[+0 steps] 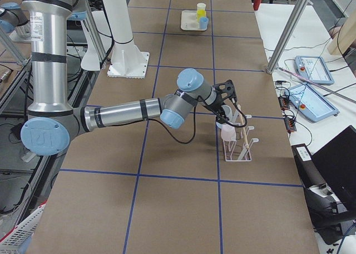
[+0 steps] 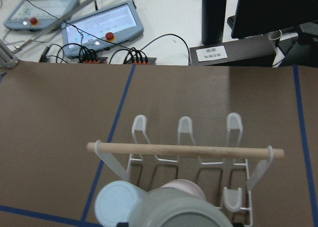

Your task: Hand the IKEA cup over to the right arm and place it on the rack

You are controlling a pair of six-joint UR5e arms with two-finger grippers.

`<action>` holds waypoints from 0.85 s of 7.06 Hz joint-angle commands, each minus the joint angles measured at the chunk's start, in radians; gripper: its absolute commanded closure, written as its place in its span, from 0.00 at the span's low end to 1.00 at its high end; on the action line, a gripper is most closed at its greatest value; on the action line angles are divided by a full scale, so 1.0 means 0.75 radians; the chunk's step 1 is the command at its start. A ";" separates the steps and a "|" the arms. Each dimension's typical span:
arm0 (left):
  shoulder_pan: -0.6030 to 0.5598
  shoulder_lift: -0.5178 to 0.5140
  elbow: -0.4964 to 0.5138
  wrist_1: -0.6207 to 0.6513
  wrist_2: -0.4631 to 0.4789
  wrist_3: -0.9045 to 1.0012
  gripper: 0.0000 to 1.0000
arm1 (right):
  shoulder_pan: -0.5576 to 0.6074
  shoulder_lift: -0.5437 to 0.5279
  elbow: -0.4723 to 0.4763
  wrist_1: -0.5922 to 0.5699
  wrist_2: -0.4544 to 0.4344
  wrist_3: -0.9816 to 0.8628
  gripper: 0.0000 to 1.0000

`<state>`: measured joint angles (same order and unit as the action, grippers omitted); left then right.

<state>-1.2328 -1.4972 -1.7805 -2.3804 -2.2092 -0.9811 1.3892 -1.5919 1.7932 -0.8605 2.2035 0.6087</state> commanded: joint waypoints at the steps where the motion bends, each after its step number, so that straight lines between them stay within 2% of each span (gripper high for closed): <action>1: -0.013 0.025 0.010 0.030 0.000 0.069 0.00 | 0.035 0.111 -0.113 -0.255 -0.007 -0.279 0.76; 2: -0.013 0.025 0.016 0.030 0.000 0.067 0.00 | 0.036 0.169 -0.224 -0.242 -0.007 -0.286 0.76; 3: -0.013 0.025 0.016 0.030 0.000 0.067 0.00 | 0.031 0.187 -0.269 -0.239 -0.007 -0.274 0.75; 6: -0.011 0.025 0.016 0.030 -0.002 0.065 0.00 | 0.023 0.198 -0.292 -0.239 -0.007 -0.270 0.75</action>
<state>-1.2417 -1.4788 -1.7688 -2.3578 -2.2103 -0.9322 1.4110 -1.4456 1.5838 -1.0399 2.1982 0.4058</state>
